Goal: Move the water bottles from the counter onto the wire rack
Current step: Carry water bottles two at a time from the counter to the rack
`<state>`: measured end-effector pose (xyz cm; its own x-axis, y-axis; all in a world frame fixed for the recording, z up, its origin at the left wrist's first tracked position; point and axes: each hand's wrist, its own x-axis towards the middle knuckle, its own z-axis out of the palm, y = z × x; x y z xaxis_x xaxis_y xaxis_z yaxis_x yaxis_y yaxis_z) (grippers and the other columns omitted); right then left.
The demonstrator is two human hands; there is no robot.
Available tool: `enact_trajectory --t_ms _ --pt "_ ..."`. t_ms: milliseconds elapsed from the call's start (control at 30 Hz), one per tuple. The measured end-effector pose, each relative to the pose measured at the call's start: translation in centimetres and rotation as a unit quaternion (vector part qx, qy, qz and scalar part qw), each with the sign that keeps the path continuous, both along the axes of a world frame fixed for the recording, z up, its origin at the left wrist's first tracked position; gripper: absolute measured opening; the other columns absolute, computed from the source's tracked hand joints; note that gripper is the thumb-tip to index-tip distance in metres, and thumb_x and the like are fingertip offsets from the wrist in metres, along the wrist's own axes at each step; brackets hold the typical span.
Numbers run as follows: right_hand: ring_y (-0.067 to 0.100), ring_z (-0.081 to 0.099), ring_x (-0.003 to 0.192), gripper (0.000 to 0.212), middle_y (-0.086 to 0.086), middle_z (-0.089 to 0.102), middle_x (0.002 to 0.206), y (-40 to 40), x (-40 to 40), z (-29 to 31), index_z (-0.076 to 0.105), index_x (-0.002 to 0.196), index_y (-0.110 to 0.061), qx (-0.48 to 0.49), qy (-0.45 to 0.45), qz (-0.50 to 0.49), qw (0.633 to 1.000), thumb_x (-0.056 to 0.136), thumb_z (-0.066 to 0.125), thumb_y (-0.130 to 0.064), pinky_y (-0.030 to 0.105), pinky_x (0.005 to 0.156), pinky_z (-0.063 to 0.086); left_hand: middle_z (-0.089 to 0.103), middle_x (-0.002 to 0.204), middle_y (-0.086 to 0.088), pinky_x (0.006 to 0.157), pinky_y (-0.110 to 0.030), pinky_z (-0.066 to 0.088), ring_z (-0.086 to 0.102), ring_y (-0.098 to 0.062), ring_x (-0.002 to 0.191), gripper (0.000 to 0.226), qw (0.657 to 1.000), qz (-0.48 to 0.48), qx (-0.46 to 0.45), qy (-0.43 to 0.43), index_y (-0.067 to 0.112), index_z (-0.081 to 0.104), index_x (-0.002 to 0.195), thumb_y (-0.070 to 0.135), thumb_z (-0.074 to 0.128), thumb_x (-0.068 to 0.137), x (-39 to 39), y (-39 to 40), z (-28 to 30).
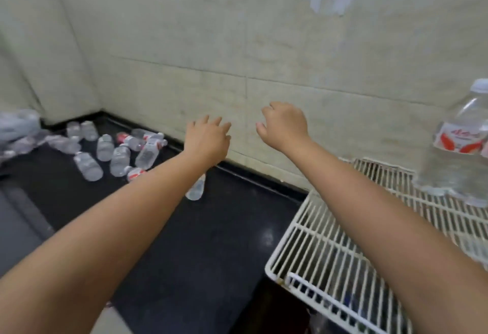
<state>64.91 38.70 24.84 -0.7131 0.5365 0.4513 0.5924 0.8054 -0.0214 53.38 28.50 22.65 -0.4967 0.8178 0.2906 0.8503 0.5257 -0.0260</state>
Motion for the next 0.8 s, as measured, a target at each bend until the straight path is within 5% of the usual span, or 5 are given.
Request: enact_trajectory --t_ms 367,800 --pt "0.03 0.045 0.122 0.042 0.012 0.051 0.13 -13.3 -19.0 -9.1 0.047 0.126 -0.009 -0.063 -0.068 0.102 0.99 0.093 0.04 -0.035 0.04 0.097 0.037 0.042 0.143 0.0 0.103 -0.041 0.032 0.033 -0.026 0.133 0.038 0.991 0.117 0.0 -0.067 0.02 0.042 0.132 0.028 0.038 0.094 -14.1 -15.9 -8.8" --pt "0.03 0.051 0.116 0.037 0.011 0.056 0.125 -12.8 -29.5 -20.3 0.053 0.117 -0.009 -0.175 -0.174 -0.066 0.967 0.091 0.044 -0.034 0.036 0.089 0.043 0.024 0.154 0.002 0.113 -0.043 0.024 0.016 -0.026 0.144 0.049 0.968 0.124 -0.07 -0.209 0.027 0.018 0.145 0.033 0.031 0.098 -29.9 -20.8 -18.9"
